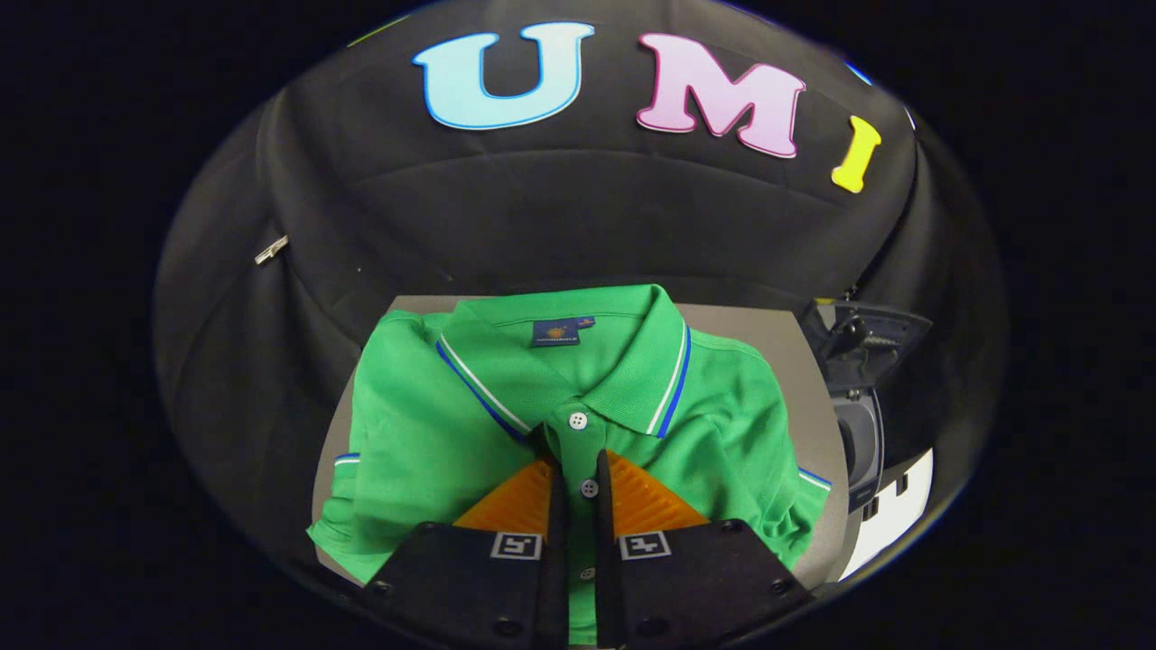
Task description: Put the clothes into the washing machine and then close the washing machine lid.
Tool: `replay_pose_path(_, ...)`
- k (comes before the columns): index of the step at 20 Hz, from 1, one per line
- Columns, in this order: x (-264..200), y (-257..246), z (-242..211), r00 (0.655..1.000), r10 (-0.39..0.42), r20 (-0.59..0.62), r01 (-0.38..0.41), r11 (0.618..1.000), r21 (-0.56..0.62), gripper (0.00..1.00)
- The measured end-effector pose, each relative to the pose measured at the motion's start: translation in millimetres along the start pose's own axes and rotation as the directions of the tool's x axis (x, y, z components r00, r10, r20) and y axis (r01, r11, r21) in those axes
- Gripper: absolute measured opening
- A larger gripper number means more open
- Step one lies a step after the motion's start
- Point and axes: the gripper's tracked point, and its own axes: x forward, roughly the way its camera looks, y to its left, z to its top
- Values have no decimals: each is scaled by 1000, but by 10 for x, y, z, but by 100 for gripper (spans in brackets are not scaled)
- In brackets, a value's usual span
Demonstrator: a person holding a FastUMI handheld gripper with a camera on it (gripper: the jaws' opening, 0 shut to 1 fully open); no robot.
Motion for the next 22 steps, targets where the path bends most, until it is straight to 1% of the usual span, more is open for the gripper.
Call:
replay_pose_path(12,17,-18,-7,999,-18,51,18,1000,-4,17)
replay_pose_path(13,-12,-2,-3,998,-14,55,16,1000,-20,6)
replay_pose_path(19,-10,-25,5,996,-24,89,27,999,-29,5)
replay_pose_path(22,-39,-29,9,992,-46,119,53,997,-64,5)
